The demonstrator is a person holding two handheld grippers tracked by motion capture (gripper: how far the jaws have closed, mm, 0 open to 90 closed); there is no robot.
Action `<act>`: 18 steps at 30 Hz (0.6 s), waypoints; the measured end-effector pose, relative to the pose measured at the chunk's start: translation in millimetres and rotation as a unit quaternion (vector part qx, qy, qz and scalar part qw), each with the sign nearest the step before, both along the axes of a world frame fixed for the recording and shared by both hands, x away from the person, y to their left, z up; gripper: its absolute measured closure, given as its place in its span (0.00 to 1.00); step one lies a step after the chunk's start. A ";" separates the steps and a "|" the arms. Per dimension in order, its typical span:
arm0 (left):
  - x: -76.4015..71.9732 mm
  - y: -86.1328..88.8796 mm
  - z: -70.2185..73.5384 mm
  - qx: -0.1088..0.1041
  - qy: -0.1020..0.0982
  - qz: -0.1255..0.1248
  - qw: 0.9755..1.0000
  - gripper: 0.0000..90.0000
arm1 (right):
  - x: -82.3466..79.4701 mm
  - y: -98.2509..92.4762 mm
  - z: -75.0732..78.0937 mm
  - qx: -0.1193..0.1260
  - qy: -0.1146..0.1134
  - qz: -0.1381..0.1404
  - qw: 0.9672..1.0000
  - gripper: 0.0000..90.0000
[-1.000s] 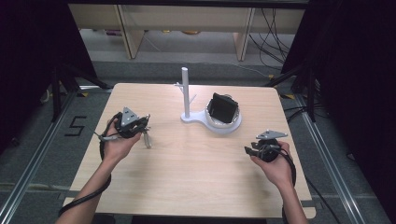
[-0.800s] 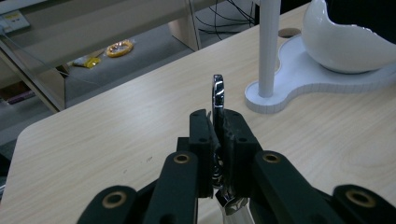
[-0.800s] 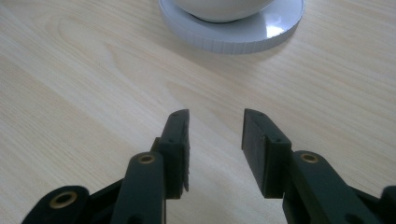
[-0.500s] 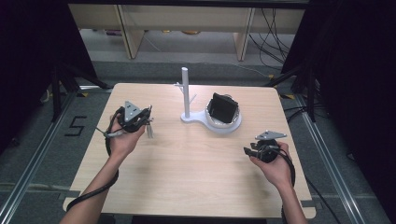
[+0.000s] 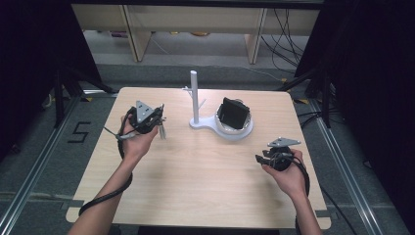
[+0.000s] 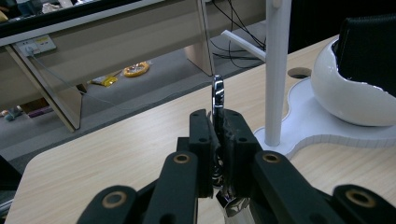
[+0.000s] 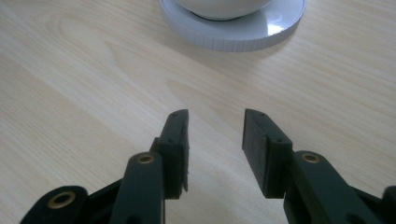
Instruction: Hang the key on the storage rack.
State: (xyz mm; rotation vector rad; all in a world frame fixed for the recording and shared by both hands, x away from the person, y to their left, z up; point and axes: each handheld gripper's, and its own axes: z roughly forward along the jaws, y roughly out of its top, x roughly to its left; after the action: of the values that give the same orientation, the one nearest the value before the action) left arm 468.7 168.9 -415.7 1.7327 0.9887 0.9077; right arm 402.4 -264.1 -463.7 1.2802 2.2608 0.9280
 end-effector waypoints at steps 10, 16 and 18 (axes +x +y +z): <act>6.9 -11.1 8.8 -0.005 -0.014 0.001 1.000 0.92 | -0.8 -0.3 1.3 0.004 0.007 -0.001 1.000 0.69; 10.1 -17.3 13.7 -0.004 -0.021 -0.001 1.000 0.92 | 0.0 -1.3 1.0 0.001 0.002 0.002 1.000 0.69; 12.4 -19.3 15.1 -0.003 -0.028 -0.009 1.000 0.92 | 0.1 -1.5 0.9 0.001 0.002 0.004 1.000 0.69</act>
State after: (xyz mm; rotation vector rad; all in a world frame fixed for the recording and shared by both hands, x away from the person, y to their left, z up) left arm 481.2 149.6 -400.6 1.7002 0.9377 0.9358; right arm 402.5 -265.6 -462.8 1.2761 2.2690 0.9313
